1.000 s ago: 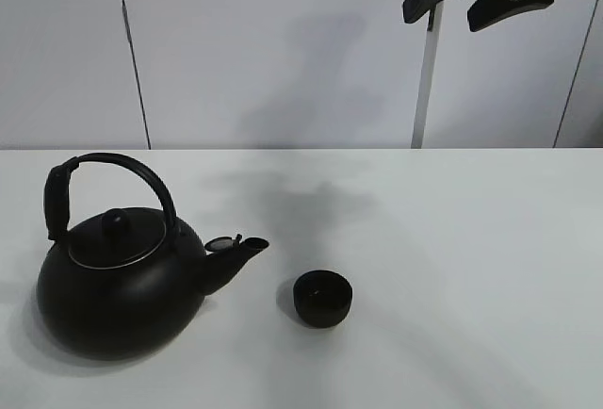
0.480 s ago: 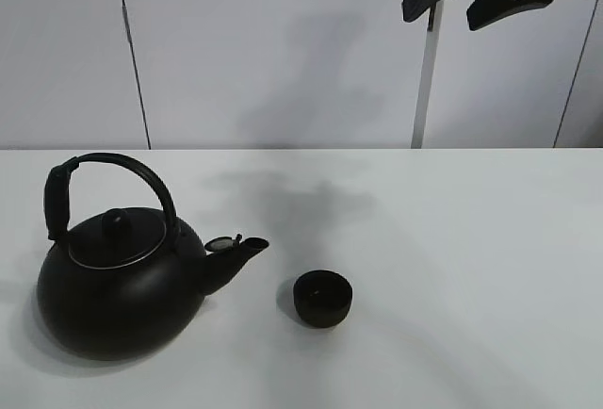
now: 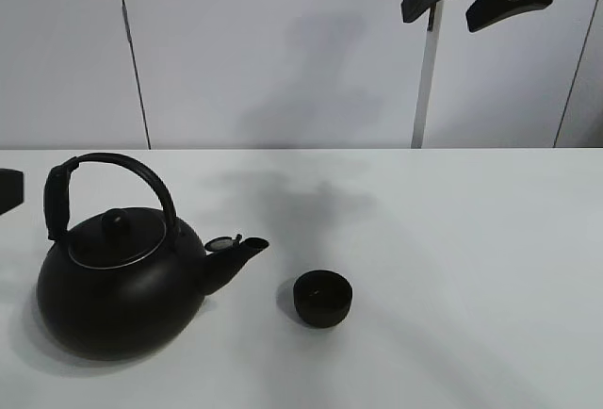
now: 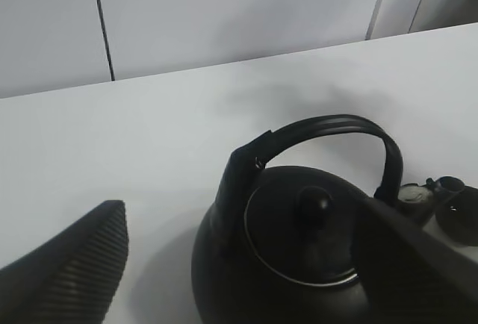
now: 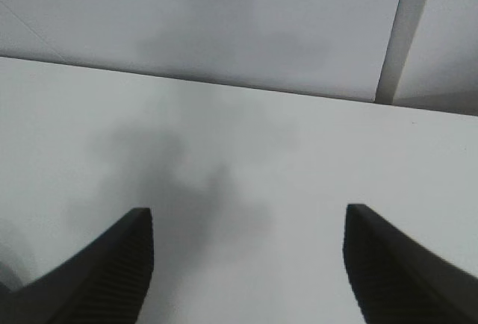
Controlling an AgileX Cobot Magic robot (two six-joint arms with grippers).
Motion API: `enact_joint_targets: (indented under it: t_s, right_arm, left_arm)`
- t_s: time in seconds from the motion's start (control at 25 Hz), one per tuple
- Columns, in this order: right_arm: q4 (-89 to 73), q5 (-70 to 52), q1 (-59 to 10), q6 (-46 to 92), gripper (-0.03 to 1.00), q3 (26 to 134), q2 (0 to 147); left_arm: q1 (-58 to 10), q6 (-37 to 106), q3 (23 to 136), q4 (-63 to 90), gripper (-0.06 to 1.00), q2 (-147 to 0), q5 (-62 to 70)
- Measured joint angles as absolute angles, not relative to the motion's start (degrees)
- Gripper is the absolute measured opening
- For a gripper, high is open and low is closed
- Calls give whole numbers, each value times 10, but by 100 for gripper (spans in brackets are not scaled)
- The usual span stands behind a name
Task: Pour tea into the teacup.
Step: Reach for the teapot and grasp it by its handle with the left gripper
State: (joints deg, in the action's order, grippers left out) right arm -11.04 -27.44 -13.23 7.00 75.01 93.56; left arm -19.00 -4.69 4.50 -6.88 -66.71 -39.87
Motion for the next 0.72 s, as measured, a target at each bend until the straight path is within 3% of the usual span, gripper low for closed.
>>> enact_joint_targets:
  t_s: [0.28, 0.48, 0.72]
  right_arm:
    - [-111, -274, -132, 70, 50, 750, 936]
    - [-111, -274, -132, 70, 50, 750, 936]
    - [-112, -274, -132, 70, 50, 750, 936]
  left_arm:
    - [-190, -15, 50, -52, 59, -904, -637]
    - [-190, -13, 86, -36, 59, -1014, -670]
    - [-190, -12, 130, -30, 56, -1027, -662]
